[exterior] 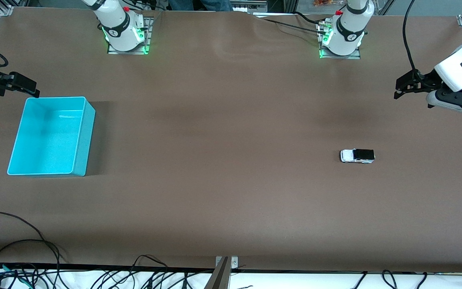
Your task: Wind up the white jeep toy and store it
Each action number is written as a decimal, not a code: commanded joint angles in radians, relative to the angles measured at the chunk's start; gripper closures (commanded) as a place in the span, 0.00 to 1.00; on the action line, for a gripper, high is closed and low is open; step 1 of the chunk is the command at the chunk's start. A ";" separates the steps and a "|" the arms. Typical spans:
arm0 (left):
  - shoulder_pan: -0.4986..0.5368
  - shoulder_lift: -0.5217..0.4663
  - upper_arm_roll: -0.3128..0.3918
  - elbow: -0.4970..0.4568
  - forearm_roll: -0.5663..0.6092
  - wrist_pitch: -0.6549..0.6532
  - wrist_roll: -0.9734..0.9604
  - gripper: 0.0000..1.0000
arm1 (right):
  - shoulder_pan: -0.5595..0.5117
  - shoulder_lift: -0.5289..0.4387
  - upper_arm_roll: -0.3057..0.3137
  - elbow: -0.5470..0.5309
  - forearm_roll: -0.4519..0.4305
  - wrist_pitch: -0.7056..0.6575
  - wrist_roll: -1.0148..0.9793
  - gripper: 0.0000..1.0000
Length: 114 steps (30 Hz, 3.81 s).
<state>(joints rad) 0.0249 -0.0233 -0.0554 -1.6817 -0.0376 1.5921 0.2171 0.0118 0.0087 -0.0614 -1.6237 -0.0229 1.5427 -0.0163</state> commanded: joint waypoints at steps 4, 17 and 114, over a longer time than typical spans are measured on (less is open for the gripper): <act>0.007 0.016 -0.004 0.033 -0.005 -0.026 0.022 0.00 | 0.000 0.007 0.002 0.013 -0.006 0.001 0.001 0.00; 0.013 0.016 -0.001 0.034 -0.005 -0.027 0.024 0.00 | 0.000 0.007 0.002 0.012 -0.006 -0.004 0.006 0.00; 0.035 0.206 -0.034 -0.302 0.111 0.463 1.050 0.00 | -0.001 0.005 0.000 0.012 -0.005 -0.004 0.006 0.00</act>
<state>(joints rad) 0.0489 0.1311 -0.0877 -1.9713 0.0525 1.9774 1.1320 0.0118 0.0116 -0.0617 -1.6234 -0.0229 1.5427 -0.0146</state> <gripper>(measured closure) 0.000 0.000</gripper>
